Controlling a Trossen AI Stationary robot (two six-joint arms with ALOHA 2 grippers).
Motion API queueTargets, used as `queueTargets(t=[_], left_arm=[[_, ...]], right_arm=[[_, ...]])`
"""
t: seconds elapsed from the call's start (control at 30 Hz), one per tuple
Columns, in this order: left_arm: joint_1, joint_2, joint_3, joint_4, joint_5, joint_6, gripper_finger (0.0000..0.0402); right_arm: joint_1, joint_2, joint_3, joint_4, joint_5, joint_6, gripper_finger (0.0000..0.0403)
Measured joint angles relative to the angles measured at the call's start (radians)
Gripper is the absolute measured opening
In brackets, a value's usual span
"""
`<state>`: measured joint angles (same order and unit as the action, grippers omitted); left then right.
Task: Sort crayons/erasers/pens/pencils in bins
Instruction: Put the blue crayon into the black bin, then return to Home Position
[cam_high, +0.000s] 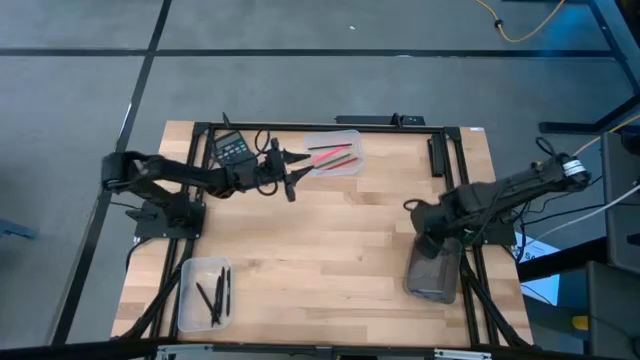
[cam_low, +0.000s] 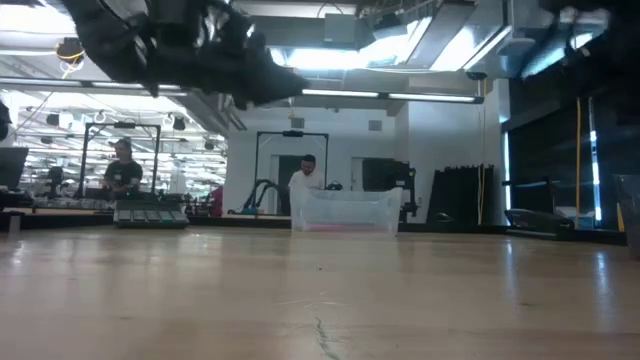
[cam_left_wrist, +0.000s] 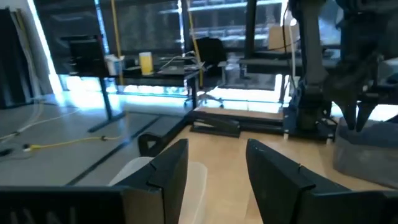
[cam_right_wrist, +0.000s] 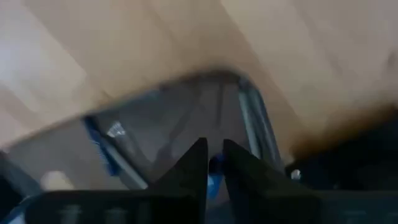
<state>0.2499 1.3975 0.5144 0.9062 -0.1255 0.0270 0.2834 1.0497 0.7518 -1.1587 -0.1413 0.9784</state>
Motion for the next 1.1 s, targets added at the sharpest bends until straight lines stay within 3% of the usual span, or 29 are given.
queueTargets(t=[0.17, 0.27, 0.43, 0.53, 0.57, 0.63, 0.8, 0.97, 1.1], left_arm=[[-0.066, -0.214, -0.030, -0.168, -0.064, 0.012, 0.0154], [-0.113, -0.324, -0.109, -0.122, -0.099, 0.028, 0.0154], [-0.184, -0.472, -0.281, 0.044, -0.183, 0.029, 0.0154], [-0.195, -0.534, -0.332, 0.049, -0.181, 0.028, 0.0153], [-0.199, -0.551, -0.342, 0.049, -0.173, 0.028, 0.0153], [-0.202, -0.576, -0.356, 0.047, -0.145, 0.032, 0.0153], [-0.201, -0.651, -0.396, 0.047, -0.118, 0.041, 0.0153], [-0.201, -0.740, -0.476, 0.046, -0.118, 0.044, 0.0153], [-0.201, -0.822, -0.507, -0.011, -0.126, 0.027, 0.0153]], right_arm=[[0.061, 0.000, -0.070, 0.127, -0.032, 0.065, 0.0097], [0.071, 0.000, -0.041, 0.165, 0.024, 0.012, 0.0127], [0.083, -0.007, 0.076, 0.180, 0.310, -0.256, 0.0165], [0.065, -0.025, 0.109, 0.320, 0.541, -0.509, 0.0171], [0.043, -0.034, 0.108, 0.387, 0.566, -0.605, 0.0172], [-0.012, -0.055, 0.090, 0.539, 0.527, -0.770, 0.0172], [-0.203, -0.104, -0.061, 0.936, 0.268, -1.004, 0.0173], [-0.353, -0.105, -0.246, 1.335, -0.006, -1.039, 0.0173], [-0.429, -0.138, -0.295, 1.408, -0.047, -1.043, 0.0170]])
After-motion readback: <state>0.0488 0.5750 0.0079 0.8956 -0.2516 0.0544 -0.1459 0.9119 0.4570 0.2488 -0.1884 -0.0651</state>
